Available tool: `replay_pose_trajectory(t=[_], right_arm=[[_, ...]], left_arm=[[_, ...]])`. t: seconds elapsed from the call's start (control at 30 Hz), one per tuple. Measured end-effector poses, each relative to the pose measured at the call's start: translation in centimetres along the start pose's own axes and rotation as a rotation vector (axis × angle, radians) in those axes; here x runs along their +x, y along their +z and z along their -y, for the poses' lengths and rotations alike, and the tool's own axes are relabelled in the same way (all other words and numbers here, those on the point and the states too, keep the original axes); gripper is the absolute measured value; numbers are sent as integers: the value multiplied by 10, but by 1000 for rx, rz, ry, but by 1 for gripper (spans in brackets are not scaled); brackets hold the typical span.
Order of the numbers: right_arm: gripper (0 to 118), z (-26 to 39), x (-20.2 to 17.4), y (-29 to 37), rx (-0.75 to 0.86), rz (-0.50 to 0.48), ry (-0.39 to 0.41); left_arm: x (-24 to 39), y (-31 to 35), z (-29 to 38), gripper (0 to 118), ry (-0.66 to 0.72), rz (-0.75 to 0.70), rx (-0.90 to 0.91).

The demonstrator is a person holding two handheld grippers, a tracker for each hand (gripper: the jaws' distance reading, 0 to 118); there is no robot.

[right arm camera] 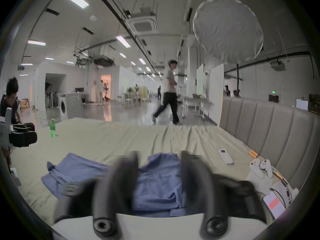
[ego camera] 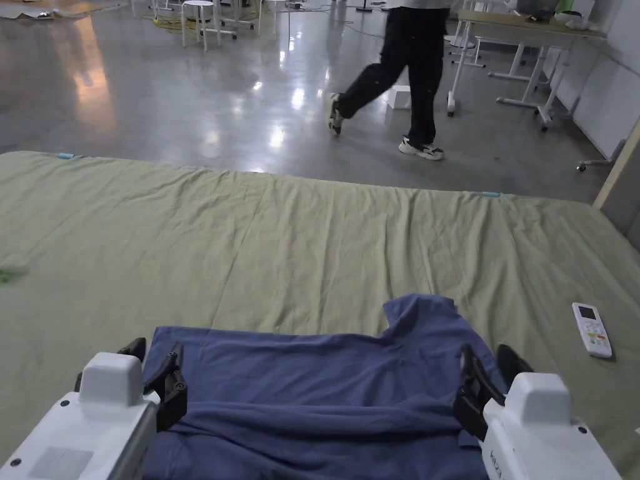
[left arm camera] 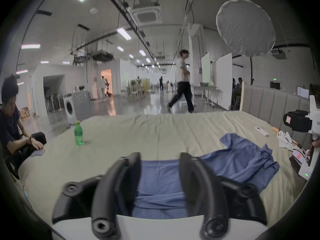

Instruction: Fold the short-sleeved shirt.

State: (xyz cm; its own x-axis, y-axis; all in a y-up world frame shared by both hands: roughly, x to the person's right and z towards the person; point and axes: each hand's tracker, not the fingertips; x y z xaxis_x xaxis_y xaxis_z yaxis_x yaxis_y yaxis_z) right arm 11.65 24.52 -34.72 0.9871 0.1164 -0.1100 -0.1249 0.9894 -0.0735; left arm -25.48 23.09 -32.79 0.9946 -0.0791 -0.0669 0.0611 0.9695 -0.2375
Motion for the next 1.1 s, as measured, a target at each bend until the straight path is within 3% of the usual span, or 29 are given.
replay_pose_trajectory(t=[0.03,0.07,0.1,0.13,0.23,0.5,0.77,0.9,0.93,1.03,1.1], right_arm=[[4,0,-5,6,-6,22,-10],[2,-3,-11,12,27,46,25],[2,-11,-16,20,100,49,111],[1,-8,-18,23,32,25,43],[0,-11,-25,34,46,67,49],[0,-7,-22,47,14,116,9],[0,4,-14,52,-28,119,12],[0,10,-11,53,-49,133,35],[0,10,-10,53,-57,129,39],[0,12,-6,53,-66,126,56],[0,12,-4,53,-71,131,65]], left_arm=[[1,6,0,19,-2,-1,14],[3,12,-2,12,9,-1,17],[5,19,-4,10,30,4,13],[5,25,-6,5,41,14,5],[7,40,-6,0,31,-14,-2],[-23,48,12,0,51,-47,-169],[-80,-20,60,0,40,-66,-439],[-88,-53,63,0,136,-9,-664],[-90,-60,67,5,152,-4,-695],[-85,-74,66,52,111,-4,-762],[-85,-89,73,68,113,-4,-789]])
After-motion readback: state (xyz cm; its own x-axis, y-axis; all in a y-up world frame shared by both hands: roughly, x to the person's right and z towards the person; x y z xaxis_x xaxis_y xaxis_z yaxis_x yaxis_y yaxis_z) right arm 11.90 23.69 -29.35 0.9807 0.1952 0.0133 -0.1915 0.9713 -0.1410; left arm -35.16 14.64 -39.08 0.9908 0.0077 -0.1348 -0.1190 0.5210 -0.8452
